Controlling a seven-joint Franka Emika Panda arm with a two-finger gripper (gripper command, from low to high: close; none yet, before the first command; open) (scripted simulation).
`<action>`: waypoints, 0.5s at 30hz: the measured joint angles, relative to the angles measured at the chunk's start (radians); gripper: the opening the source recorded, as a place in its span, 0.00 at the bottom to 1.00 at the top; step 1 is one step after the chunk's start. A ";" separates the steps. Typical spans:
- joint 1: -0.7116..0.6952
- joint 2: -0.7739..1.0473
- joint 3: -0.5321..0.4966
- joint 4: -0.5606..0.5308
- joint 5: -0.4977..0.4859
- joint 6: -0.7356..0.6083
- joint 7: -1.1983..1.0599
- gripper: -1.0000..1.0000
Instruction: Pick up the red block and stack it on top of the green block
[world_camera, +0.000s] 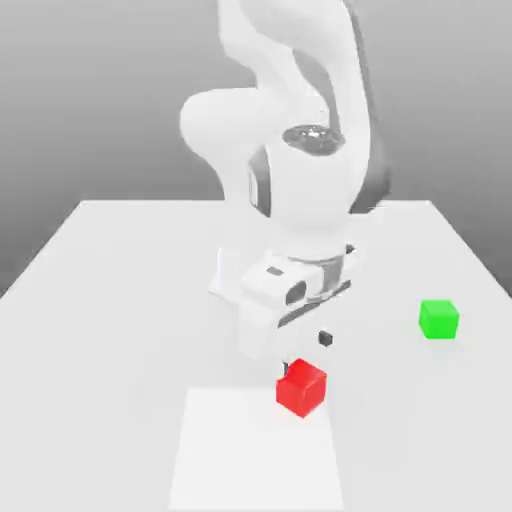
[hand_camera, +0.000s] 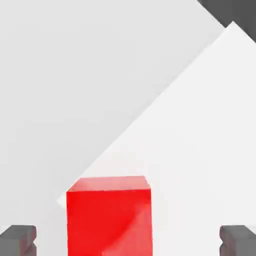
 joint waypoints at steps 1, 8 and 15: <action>-0.008 0.038 0.010 0.004 0.009 0.032 -0.008 0.50; -0.027 0.110 0.030 0.013 0.018 0.092 -0.015 0.00; -0.029 -0.037 0.023 -0.008 -0.015 -0.034 0.008 0.00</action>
